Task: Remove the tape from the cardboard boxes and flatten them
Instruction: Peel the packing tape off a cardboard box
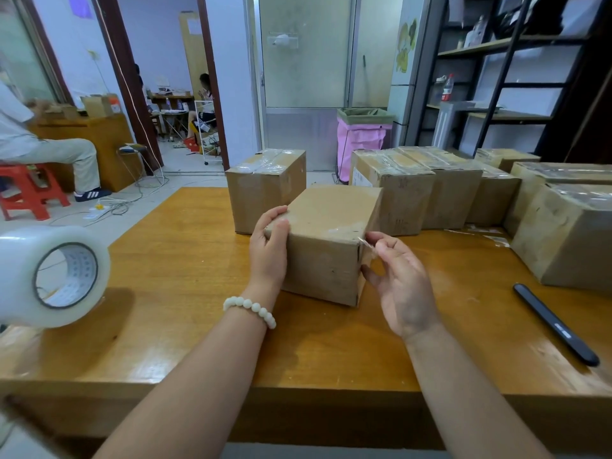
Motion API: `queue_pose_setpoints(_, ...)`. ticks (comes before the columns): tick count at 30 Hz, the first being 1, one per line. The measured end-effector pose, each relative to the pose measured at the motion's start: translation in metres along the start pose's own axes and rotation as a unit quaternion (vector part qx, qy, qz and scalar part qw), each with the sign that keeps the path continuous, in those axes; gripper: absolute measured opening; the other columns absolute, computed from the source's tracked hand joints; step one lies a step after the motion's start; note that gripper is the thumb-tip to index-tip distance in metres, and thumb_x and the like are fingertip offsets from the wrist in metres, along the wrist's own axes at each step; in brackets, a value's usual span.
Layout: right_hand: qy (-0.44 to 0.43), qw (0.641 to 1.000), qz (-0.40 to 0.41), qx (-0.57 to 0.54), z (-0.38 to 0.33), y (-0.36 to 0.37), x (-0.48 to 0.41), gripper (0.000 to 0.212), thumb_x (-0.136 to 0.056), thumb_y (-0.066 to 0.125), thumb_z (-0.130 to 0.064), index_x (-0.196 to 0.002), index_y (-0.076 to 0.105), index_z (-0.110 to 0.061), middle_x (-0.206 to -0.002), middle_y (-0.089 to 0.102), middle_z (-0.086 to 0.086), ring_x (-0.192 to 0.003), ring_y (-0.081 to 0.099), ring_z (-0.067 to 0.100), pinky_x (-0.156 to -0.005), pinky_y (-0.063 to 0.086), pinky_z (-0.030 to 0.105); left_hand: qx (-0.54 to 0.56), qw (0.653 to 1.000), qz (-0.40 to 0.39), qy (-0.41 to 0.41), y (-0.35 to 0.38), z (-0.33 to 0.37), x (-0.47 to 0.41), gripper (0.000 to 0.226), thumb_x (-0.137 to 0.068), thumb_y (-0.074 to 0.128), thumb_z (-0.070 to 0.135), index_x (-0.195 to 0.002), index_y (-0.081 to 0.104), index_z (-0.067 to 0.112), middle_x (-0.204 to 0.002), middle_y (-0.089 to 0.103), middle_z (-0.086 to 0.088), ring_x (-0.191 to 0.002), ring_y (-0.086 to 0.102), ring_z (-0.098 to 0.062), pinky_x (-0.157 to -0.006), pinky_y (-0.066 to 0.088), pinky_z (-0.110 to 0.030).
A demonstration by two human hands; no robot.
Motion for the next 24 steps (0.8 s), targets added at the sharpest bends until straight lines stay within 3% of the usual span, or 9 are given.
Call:
queue_pose_setpoints(2,0.014,1.000,0.024,0.006,0.004,-0.003,-0.002,0.023,-0.099,0.041,-0.020,-0.084,0.056,-0.011,-0.097,0.067,-0.003,-0.091,0.063,0.003,-0.099,0.046,0.040,-0.001,1.000,-0.002,0.000,0.001,0.001,0.001,0.043,-0.074,0.044,0.034,-0.111,0.063,0.024,-0.107,0.054,0.020,-0.098,0.048,0.006,-0.067,0.035,-0.001)
queue_pose_setpoints(4,0.030,0.997,0.049,0.046,0.010,-0.006,-0.002,0.023,-0.097,0.048,-0.030,-0.085,0.061,-0.014,-0.111,0.065,-0.002,-0.105,0.059,0.007,-0.103,0.043,0.042,-0.017,1.000,-0.005,0.006,0.002,0.001,0.002,0.037,-0.079,0.048,0.032,-0.112,0.063,0.024,-0.107,0.054,0.020,-0.098,0.048,0.006,-0.067,0.035,0.001)
queue_pose_setpoints(7,0.041,0.990,0.092,0.102,0.017,-0.013,-0.005,0.027,-0.094,0.056,-0.028,-0.079,0.059,-0.006,-0.123,0.056,0.000,-0.114,0.050,0.011,-0.107,0.039,0.040,-0.030,1.000,0.002,0.005,0.002,-0.001,0.001,0.023,-0.095,0.050,0.015,-0.113,0.063,0.023,-0.108,0.054,0.017,-0.098,0.047,0.005,-0.067,0.034,0.001)
queue_pose_setpoints(11,0.076,0.983,0.093,0.140,0.025,-0.018,-0.005,0.016,-0.095,0.054,-0.021,-0.086,0.050,-0.009,-0.109,0.060,0.014,-0.105,0.056,0.025,-0.098,0.047,0.042,-0.035,0.999,0.004,0.005,0.002,-0.001,0.000,0.025,-0.097,0.047,0.012,-0.114,0.061,0.023,-0.109,0.052,0.016,-0.098,0.046,0.005,-0.066,0.034,0.003)
queue_pose_setpoints(13,0.053,0.983,0.099,0.145,0.020,-0.018,-0.005,0.006,-0.094,0.057,-0.018,-0.097,0.052,-0.020,-0.105,0.059,0.002,-0.099,0.058,0.016,-0.087,0.054,0.036,-0.037,0.999,0.004,0.007,0.003,-0.001,0.001,0.025,-0.097,0.048,0.012,-0.115,0.061,0.023,-0.110,0.052,0.015,-0.099,0.046,0.006,-0.067,0.034,0.001)
queue_pose_setpoints(17,-0.012,0.979,0.098,0.181,0.009,-0.016,-0.004,0.028,-0.092,0.060,-0.018,-0.109,0.044,-0.034,-0.103,0.049,-0.017,-0.089,0.055,0.006,-0.070,0.053,0.022,-0.038,0.999,0.007,0.008,0.003,-0.001,0.002,0.026,-0.097,0.048,0.013,-0.118,0.062,0.022,-0.113,0.052,0.012,-0.099,0.046,0.005,-0.069,0.034,-0.002)
queue_pose_setpoints(21,-0.029,0.968,0.080,0.235,0.008,-0.014,-0.003,0.017,-0.094,0.057,-0.017,-0.096,0.054,-0.034,-0.115,0.056,-0.004,-0.091,0.058,0.006,-0.071,0.055,0.021,-0.036,0.999,0.007,0.005,0.003,-0.002,0.002,0.026,-0.097,0.048,0.013,-0.117,0.062,0.022,-0.117,0.052,0.008,-0.099,0.046,0.004,-0.073,0.034,-0.009)
queue_pose_setpoints(24,-0.039,0.951,0.083,0.296,0.006,-0.013,-0.002,0.014,-0.095,0.055,-0.020,-0.087,0.057,-0.032,-0.116,0.055,-0.002,-0.093,0.055,0.007,-0.075,0.050,0.017,-0.028,1.000,0.014,-0.001,0.001,-0.002,0.001,0.025,-0.097,0.047,0.013,-0.116,0.061,0.023,-0.115,0.052,0.010,-0.098,0.045,0.006,-0.071,0.033,-0.005)
Point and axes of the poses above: each hand's wrist, its own x-axis away from the middle knuckle, its own y-axis out of the palm, z = x × y, the point moved 7 cm from there along -x, towards the middle knuckle
